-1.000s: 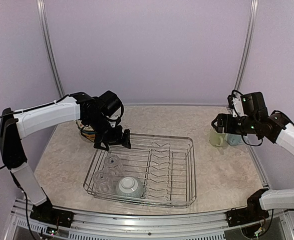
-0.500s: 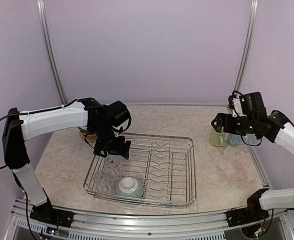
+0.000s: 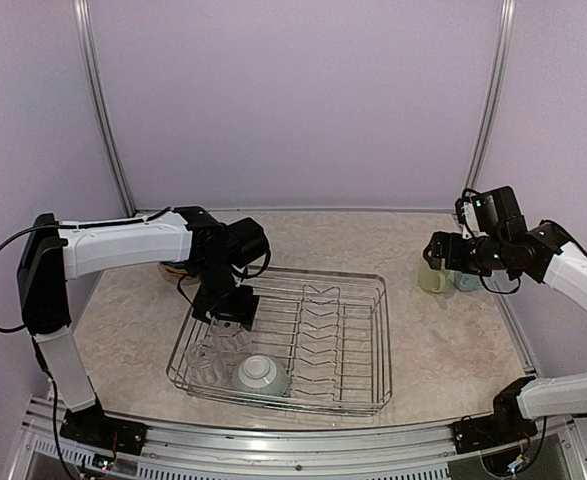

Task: Unload the mixed dishes from the dish rack
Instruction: Grab the cup from the dish rack.

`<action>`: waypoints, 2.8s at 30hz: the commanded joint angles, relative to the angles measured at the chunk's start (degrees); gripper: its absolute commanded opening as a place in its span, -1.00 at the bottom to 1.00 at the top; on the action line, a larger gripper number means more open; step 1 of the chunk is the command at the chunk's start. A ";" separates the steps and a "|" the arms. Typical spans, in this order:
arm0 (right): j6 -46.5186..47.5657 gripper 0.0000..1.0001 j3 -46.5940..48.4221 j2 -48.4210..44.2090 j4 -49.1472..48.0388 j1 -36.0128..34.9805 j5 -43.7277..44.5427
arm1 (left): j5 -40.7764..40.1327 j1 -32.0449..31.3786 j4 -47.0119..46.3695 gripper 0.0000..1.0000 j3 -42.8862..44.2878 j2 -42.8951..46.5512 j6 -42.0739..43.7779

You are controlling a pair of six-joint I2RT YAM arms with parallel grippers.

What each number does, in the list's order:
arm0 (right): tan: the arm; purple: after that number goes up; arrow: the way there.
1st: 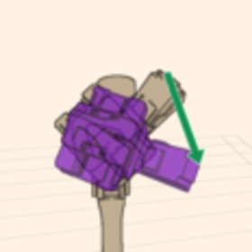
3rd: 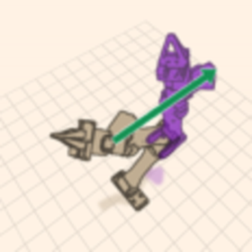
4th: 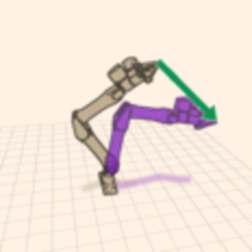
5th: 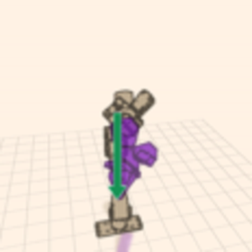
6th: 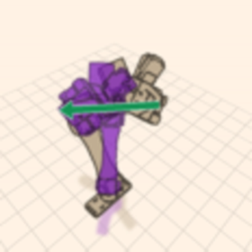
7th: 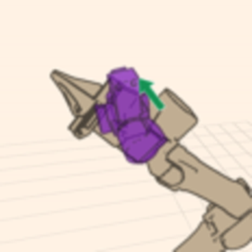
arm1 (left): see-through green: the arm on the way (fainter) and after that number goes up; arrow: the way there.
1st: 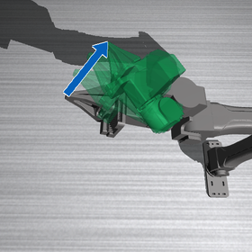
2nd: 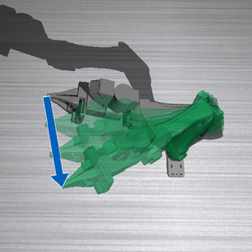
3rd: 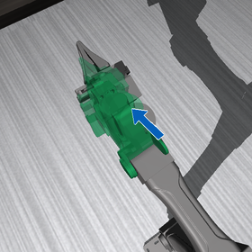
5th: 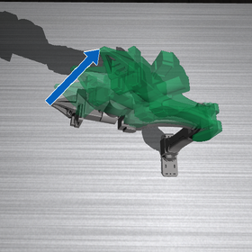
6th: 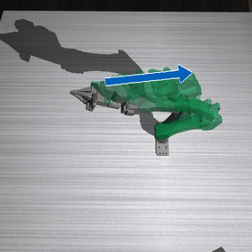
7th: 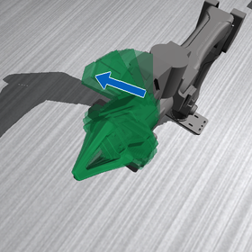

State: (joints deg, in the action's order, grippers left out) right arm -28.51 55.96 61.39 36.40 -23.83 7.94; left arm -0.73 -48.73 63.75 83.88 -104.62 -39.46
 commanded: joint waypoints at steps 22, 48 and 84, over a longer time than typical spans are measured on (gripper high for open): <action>0.36 0.89 1.84 -0.92 -3.09 -0.38 -7.83 | -1.58 -0.02 2.83 -0.05 9.24 3.23 3.64; -23.79 0.89 -4.37 15.29 -55.60 -16.41 -40.87 | 45.92 15.58 -53.20 -0.22 -15.07 22.35 -16.17; -33.07 -0.97 -5.17 22.55 -78.50 -24.50 -40.95 | 53.28 10.79 -79.16 0.10 -20.50 12.91 -29.04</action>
State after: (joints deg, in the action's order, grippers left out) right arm -62.70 51.79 85.62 -41.65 -47.90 -34.46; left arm 52.29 -37.43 -16.03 65.17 -91.53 -68.05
